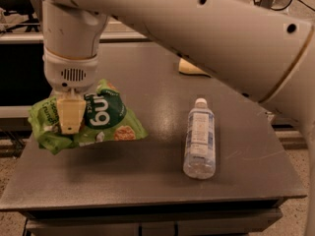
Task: Pick green rice chip bag
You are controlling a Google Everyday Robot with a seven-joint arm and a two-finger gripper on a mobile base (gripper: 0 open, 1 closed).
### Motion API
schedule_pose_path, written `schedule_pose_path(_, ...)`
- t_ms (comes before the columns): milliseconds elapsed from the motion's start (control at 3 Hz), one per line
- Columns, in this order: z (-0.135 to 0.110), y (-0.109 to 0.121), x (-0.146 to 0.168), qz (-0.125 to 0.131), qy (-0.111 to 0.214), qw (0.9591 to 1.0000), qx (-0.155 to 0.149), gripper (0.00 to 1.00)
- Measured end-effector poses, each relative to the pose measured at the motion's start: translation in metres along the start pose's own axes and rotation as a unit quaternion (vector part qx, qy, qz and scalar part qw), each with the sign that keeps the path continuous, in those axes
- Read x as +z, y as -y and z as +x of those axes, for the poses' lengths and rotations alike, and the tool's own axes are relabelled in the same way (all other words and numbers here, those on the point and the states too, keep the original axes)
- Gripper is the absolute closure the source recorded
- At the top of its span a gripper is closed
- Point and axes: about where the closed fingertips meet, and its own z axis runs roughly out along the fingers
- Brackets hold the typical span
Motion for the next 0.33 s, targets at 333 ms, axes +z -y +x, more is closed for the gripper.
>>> schedule_pose_path(333, -0.0029, 0.001, -0.0021, 0.004, 0.003, 1.0, -0.001, 1.0)
